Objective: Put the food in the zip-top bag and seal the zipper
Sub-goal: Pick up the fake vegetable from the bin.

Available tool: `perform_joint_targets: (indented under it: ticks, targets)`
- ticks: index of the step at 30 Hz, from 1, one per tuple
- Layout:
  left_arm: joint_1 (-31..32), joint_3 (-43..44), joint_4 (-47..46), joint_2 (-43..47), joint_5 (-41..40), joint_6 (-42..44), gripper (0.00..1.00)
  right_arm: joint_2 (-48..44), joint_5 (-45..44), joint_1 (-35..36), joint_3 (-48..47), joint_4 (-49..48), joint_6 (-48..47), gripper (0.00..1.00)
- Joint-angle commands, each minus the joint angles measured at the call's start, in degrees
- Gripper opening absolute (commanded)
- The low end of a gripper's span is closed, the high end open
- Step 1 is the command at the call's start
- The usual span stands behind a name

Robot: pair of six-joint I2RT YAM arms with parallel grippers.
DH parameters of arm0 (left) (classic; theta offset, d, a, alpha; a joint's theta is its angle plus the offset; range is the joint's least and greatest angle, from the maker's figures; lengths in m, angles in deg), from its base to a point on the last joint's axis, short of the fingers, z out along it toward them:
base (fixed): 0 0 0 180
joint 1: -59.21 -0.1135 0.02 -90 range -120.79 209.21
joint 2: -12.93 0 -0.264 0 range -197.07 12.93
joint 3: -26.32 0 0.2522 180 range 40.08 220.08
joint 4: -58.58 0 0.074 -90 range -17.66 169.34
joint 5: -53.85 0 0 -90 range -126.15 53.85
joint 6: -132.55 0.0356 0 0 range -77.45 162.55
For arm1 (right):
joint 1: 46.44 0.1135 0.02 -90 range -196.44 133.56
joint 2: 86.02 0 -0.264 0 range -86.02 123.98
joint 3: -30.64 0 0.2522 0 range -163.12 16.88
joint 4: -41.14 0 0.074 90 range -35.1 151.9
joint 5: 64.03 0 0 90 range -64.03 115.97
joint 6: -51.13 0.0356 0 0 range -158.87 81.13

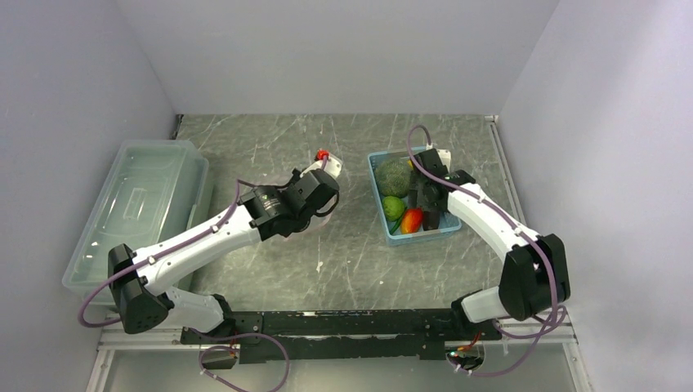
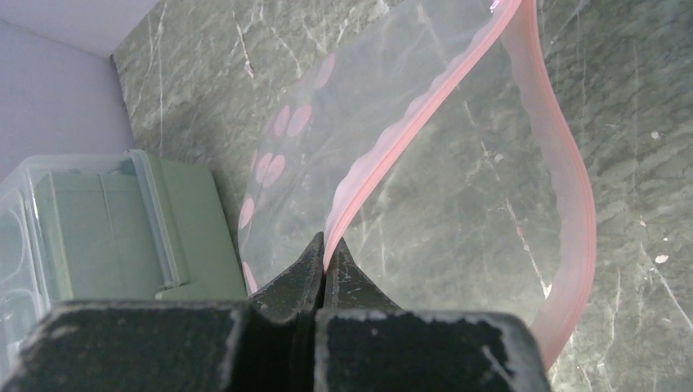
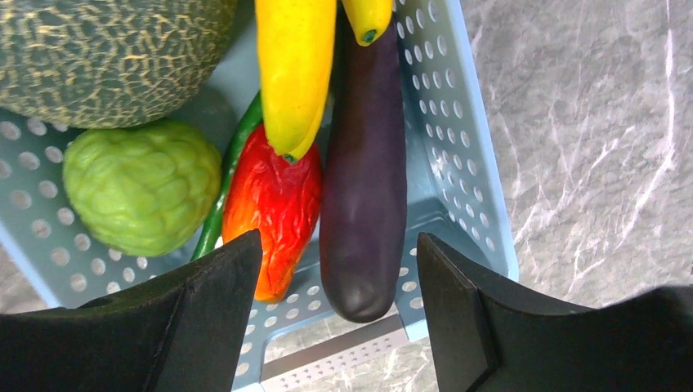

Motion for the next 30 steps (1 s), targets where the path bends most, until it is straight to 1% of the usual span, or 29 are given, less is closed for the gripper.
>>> perform_joint_targets:
  ticks: [1, 9, 14, 17, 22, 25, 26, 28, 30]
  targets:
    - [-0.15, -0.49, -1.76, 2.59, 1.09, -0.43, 0.0, 2.01, -1.15, -1.31, 0.03, -0.76, 1.39, 0.73]
    - [-0.2, -0.89, -1.89, 3.11, 2.33, -0.4, 0.0, 5.99, -0.33, -2.91, 0.83, -2.37, 2.54, 0.73]
    - [-0.2, -0.98, -1.97, 3.41, 2.91, -0.38, 0.0, 8.2, 0.23, -3.83, 2.05, -3.79, 3.16, 0.69]
    - [-0.14, -1.06, -2.09, 3.6, 3.0, -0.34, 0.0, 9.01, 0.88, -4.19, 3.01, -4.5, 3.35, 0.65]
    - [-0.2, -1.1, -2.08, 3.6, 3.43, -0.25, 0.0, 8.08, 1.52, -4.57, 3.56, -4.49, 3.23, 0.45]
    - [-0.2, -1.16, -2.06, 3.73, 3.45, -0.22, 0.0, 6.79, 1.44, -4.81, 3.0, -3.73, 3.22, 0.25]
    - [-0.2, -1.17, -2.05, 3.88, 3.4, -0.24, 0.0, 6.2, 1.18, -4.86, 2.69, -3.35, 3.34, 0.2]
    - [-0.19, -1.23, -2.13, 3.97, 3.39, -0.25, 0.0, 4.79, 0.99, -4.95, 2.16, -2.76, 3.49, 0.12]
    - [-0.2, -1.18, -2.14, 4.1, 3.33, -0.25, 0.0, 3.1, 0.49, -5.03, 1.37, -1.96, 3.78, 0.08]
